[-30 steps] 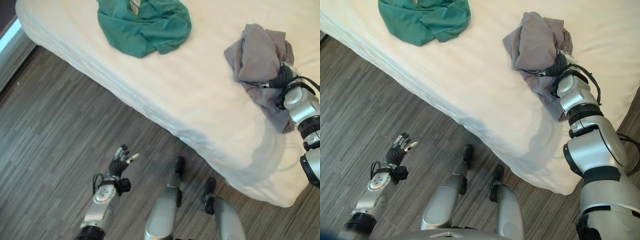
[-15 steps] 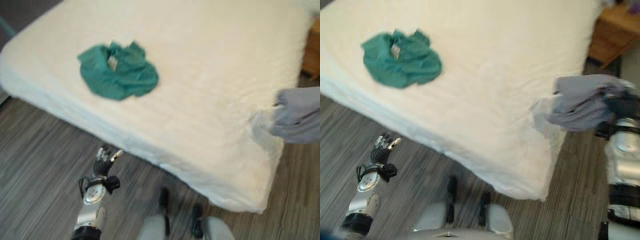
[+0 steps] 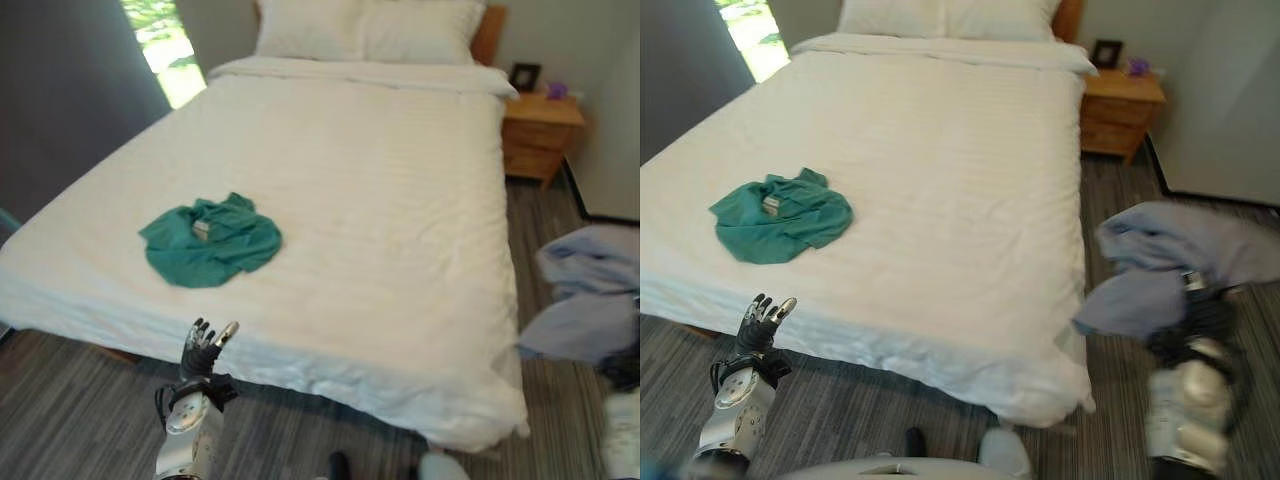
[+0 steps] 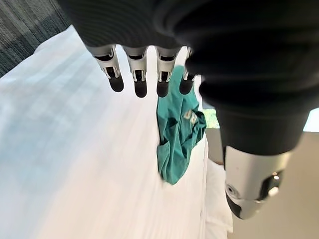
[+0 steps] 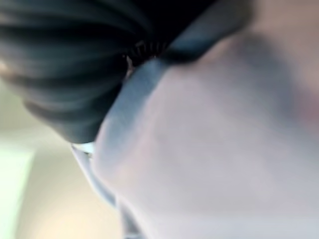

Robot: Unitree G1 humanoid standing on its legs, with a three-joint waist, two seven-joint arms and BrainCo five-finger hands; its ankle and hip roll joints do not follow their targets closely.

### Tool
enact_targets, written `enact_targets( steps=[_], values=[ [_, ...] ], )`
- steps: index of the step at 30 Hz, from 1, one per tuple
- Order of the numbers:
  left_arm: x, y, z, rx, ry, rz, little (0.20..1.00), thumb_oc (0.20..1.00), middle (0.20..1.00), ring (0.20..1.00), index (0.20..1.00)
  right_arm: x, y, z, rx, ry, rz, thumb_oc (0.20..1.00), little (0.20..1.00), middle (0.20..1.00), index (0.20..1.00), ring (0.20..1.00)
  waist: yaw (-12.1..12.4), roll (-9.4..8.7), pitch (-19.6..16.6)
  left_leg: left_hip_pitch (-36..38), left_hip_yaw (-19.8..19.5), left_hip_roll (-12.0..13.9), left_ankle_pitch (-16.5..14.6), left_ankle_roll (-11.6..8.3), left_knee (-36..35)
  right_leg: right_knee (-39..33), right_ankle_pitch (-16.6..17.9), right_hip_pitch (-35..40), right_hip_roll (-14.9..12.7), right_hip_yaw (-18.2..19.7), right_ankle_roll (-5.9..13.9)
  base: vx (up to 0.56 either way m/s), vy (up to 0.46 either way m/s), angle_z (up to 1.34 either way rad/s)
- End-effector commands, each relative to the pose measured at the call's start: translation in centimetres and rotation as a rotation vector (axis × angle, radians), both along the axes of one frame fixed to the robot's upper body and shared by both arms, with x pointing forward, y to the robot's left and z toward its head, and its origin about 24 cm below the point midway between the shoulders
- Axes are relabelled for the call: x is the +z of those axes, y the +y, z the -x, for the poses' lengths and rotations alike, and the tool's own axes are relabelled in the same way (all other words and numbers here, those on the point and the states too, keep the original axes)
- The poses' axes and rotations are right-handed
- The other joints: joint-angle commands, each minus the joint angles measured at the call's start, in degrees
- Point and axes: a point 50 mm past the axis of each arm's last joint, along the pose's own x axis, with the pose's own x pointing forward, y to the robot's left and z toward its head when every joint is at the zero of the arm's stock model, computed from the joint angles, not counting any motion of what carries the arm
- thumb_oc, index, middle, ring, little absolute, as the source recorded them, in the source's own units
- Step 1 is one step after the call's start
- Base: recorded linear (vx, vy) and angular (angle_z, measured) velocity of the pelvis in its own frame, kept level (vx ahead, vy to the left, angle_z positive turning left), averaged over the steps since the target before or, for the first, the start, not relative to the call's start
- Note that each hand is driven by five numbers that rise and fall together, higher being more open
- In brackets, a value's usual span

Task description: Pick up bed clothes into laundry basket.

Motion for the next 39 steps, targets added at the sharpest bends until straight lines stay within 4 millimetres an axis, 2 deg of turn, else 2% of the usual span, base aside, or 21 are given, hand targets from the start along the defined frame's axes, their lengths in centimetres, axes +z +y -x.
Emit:
enact_targets(
  steps=[1, 3, 7, 9, 10, 11, 14, 16, 17, 19, 21, 26, 29, 31, 32, 33, 34, 35, 36, 37, 39],
  values=[
    [2.8, 2.7, -0.6, 0.069, -0.116, -0.088, 1.000, 1.000, 1.000, 1.000, 1.000, 1.4, 0.9, -1.4, -0.037, -0.303, -0.213, 0.200, 0.200, 0.200, 0.200, 0.200, -0.6, -4.08, 1.6, 5.7, -2.7, 1.0, -5.7, -1.65, -0.5, -19.6, 15.6, -3.7, 0.8, -3.3, 0.63, 0.13, -0.050, -0.01],
    [3.1, 2.9, -0.6, 0.090, -0.127, -0.098, 1.000, 1.000, 1.000, 1.000, 1.000, 2.0, 1.0, -2.1, -0.002, -0.296, -0.173, 0.200, 0.200, 0.200, 0.200, 0.200, -0.4, -4.58, 0.8, 6.2, -2.8, 1.0, -6.3, -2.05, -0.5, -24.2, 15.8, -2.6, 2.2, -5.3, -0.36, 0.20, -0.099, -0.08],
    [3.2, 3.0, -0.7, 0.100, -0.136, -0.104, 1.000, 1.000, 1.000, 1.000, 1.000, 2.7, 1.6, -2.8, 0.037, -0.321, -0.168, 0.200, 0.200, 0.200, 0.200, 0.200, 0.6, -5.03, -1.0, 7.1, -2.5, 2.5, -6.5, -3.30, 1.0, -29.8, 14.0, 4.1, 5.8, -3.4, -2.07, 0.16, -0.156, 0.03],
    [3.5, 2.8, -0.8, 0.139, -0.181, -0.051, 1.000, 1.000, 1.000, 1.000, 1.000, 4.1, 1.4, -3.8, 0.044, -0.362, -0.140, 0.200, 0.200, 0.200, 0.200, 0.200, 1.9, -5.57, -1.2, 2.8, -1.7, 5.4, -7.1, -4.72, 13.7, -31.4, 13.3, 6.7, 6.9, -3.3, -3.53, 0.14, -0.315, -0.04],
    [3.3, 1.7, -1.3, 0.098, -0.190, -0.026, 1.000, 1.000, 1.000, 1.000, 1.000, 5.1, 1.2, -4.3, 0.058, -0.358, -0.065, 0.200, 0.200, 0.200, 0.200, 0.200, 3.2, -5.92, 0.6, -3.3, -2.0, 6.8, -4.0, -6.21, 28.7, -32.5, 12.0, 10.2, 7.1, -3.8, -5.75, 0.05, -0.331, -0.14],
    [3.2, 1.3, -1.6, 0.085, -0.188, -0.023, 1.000, 1.000, 1.000, 1.000, 1.000, 5.5, 1.1, -4.5, 0.061, -0.348, -0.035, 0.200, 0.200, 0.200, 0.200, 0.200, 3.8, -5.98, 1.7, -6.9, -4.0, 5.9, -2.9, -6.50, 35.2, -33.3, 11.6, 11.5, 7.4, -4.1, -6.87, 0.03, -0.215, 0.10],
    [2.4, 0.3, -1.8, 0.082, -0.164, 0.025, 1.000, 1.000, 1.000, 1.000, 1.000, 5.7, 1.8, -4.8, 0.068, -0.387, -0.089, 0.200, 0.200, 0.200, 0.200, 0.200, 5.2, -5.62, 2.5, -13.1, -7.6, 2.8, -2.5, -5.61, 29.7, -35.6, 10.6, 14.5, 6.3, -2.7, -6.57, 0.14, 0.014, 0.40],
    [2.2, 0.1, -1.5, 0.052, -0.146, 0.006, 1.000, 1.000, 1.000, 1.000, 1.000, 5.6, 1.6, -4.4, 0.083, -0.356, -0.041, 0.200, 0.200, 0.200, 0.200, 0.200, 5.9, -3.93, 1.7, -13.7, -8.4, 3.4, 0.0, -5.32, 16.5, -35.4, 9.0, 15.3, 6.5, -2.3, -5.90, 0.26, 0.135, 0.10],
    [2.1, 0.1, -1.5, 0.052, -0.145, 0.007, 1.000, 1.000, 1.000, 1.000, 1.000, 5.6, 1.5, -4.3, 0.083, -0.355, -0.039, 0.200, 0.200, 0.200, 0.200, 0.200, 5.9, -3.97, 1.6, -13.1, -8.4, 3.2, 0.7, -5.39, 15.1, -35.3, 8.9, 15.3, 6.3, -2.4, -5.93, 0.18, 0.129, -0.14],
    [1.5, -0.6, -1.5, 0.061, -0.132, 0.038, 1.000, 1.000, 1.000, 1.000, 1.000, 5.8, 0.9, -4.3, 0.069, -0.344, -0.015, 0.200, 0.200, 0.200, 0.200, 0.200, 5.9, -2.32, 1.7, -14.8, -9.1, 6.8, 7.8, -7.83, 5.9, -35.5, 7.6, 17.3, 5.0, -1.7, -5.15, 0.24, 0.267, 0.44],
    [1.7, -0.4, -1.5, 0.083, -0.146, 0.039, 1.000, 1.000, 1.000, 1.000, 1.000, 6.4, 0.6, -4.2, 0.057, -0.351, 0.016, 0.200, 0.200, 0.200, 0.200, 0.200, 6.0, -2.45, 2.1, -15.4, -11.0, 9.7, 9.5, -9.67, 3.1, -34.6, 6.9, 18.0, 2.2, 0.2, -4.15, 0.25, 0.308, 0.18],
    [2.8, 1.1, -1.1, 0.163, -0.221, 0.041, 1.000, 1.000, 1.000, 1.000, 1.000, 7.9, -0.4, -4.3, 0.045, -0.354, 0.126, 0.200, 0.200, 0.200, 0.200, 0.200, 6.0, -1.03, 1.6, -11.1, -20.0, 21.4, 13.9, -12.61, 3.5, -29.1, 4.3, 15.2, -2.8, 8.4, -1.25, 0.21, 0.388, -0.63],
    [3.4, 1.6, -1.0, 0.193, -0.254, 0.046, 1.000, 1.000, 1.000, 1.000, 1.000, 8.1, -0.5, -4.3, 0.043, -0.360, 0.123, 0.200, 0.200, 0.200, 0.200, 0.200, 5.2, -1.24, 1.0, -8.6, -23.5, 24.1, 14.9, -13.03, 6.0, -27.1, 3.5, 13.4, -5.0, 11.7, 0.35, 0.15, 0.379, -0.73],
    [4.3, 2.3, -1.3, 0.186, -0.281, 0.023, 1.000, 1.000, 1.000, 1.000, 1.000, 7.9, -0.6, -4.1, 0.049, -0.361, 0.109, 0.200, 0.200, 0.200, 0.200, 0.200, 4.2, -2.07, -0.3, -6.8, -27.8, 24.6, 14.5, -14.38, 12.9, -26.9, 5.0, 12.5, -8.8, 15.2, 2.81, 0.29, 0.659, -0.75],
    [4.7, 2.7, -1.2, 0.183, -0.296, 0.016, 1.000, 1.000, 1.000, 1.000, 1.000, 7.8, -0.4, -4.1, 0.057, -0.360, 0.103, 0.200, 0.200, 0.200, 0.200, 0.200, 3.9, -2.05, -0.9, -6.4, -28.4, 23.8, 10.7, -14.56, 14.3, -27.1, 6.2, 12.1, -9.8, 16.3, 3.74, 0.29, 0.685, -0.66],
    [5.7, 2.6, -1.9, 0.132, -0.320, -0.009, 1.000, 1.000, 1.000, 1.000, 1.000, 7.7, -0.3, -3.8, 0.064, -0.372, 0.082, 0.200, 0.200, 0.200, 0.200, 0.200, 3.0, -2.03, -2.0, -5.3, -24.9, 23.0, 2.6, -15.25, 13.0, -27.6, 8.9, 12.1, -12.6, 16.6, 5.63, 0.21, 0.678, -0.66],
    [6.2, 2.5, -2.6, 0.098, -0.330, -0.030, 1.000, 1.000, 1.000, 1.000, 1.000, 7.3, -0.4, -3.5, 0.051, -0.366, 0.070, 0.200, 0.200, 0.200, 0.200, 0.200, 2.6, -2.33, -2.2, -5.0, -23.7, 22.6, -0.3, -15.44, 11.9, -27.8, 11.4, 12.0, -13.9, 16.5, 5.63, 0.17, 0.530, -0.66],
    [6.3, 2.5, -2.7, 0.096, -0.330, -0.031, 1.000, 1.000, 1.000, 1.000, 1.000, 7.3, -0.4, -3.4, 0.050, -0.366, 0.069, 0.200, 0.200, 0.200, 0.200, 0.200, 2.8, -2.47, -2.2, -4.9, -23.5, 22.5, -0.4, -15.38, 11.9, -28.1, 11.6, 12.1, -14.0, 16.6, 5.63, 0.04, 0.631, -0.31],
    [7.3, 1.7, -4.7, -0.010, -0.321, -0.097, 1.000, 1.000, 1.000, 1.000, 1.000, 6.7, -0.5, -2.8, 0.025, -0.314, 0.093, 0.200, 0.200, 0.200, 0.200, 0.200, 1.4, -3.23, -1.9, -4.6, -22.1, 19.0, -3.2, -14.14, 9.2, -25.1, 22.1, 9.4, -16.9, 17.5, 5.14, 0.02, 0.456, -0.19],
    [7.3, 1.7, -4.8, -0.011, -0.322, -0.098, 1.000, 1.000, 1.000, 1.000, 1.000, 6.7, -0.5, -2.8, 0.023, -0.315, 0.092, 0.200, 0.200, 0.200, 0.200, 0.200, 1.6, -3.50, -2.0, -4.8, -21.9, 18.7, -3.2, -14.03, 9.3, -25.0, 22.1, 9.1, -17.2, 17.8, 5.24, 0.00, 0.628, -0.03],
    [7.9, 1.4, -5.3, -0.049, -0.325, -0.139, 1.000, 1.000, 1.000, 1.000, 1.000, 5.9, 0.7, -3.1, 0.022, -0.353, -0.013, 0.200, 0.200, 0.200, 0.200, 0.200, 1.0, -3.63, -1.0, -3.3, -20.3, 16.6, -4.5, -12.23, 8.4, -24.1, 32.6, 5.9, -17.8, 17.7, 3.13, -0.02, 0.468, 0.47]
  ],
)
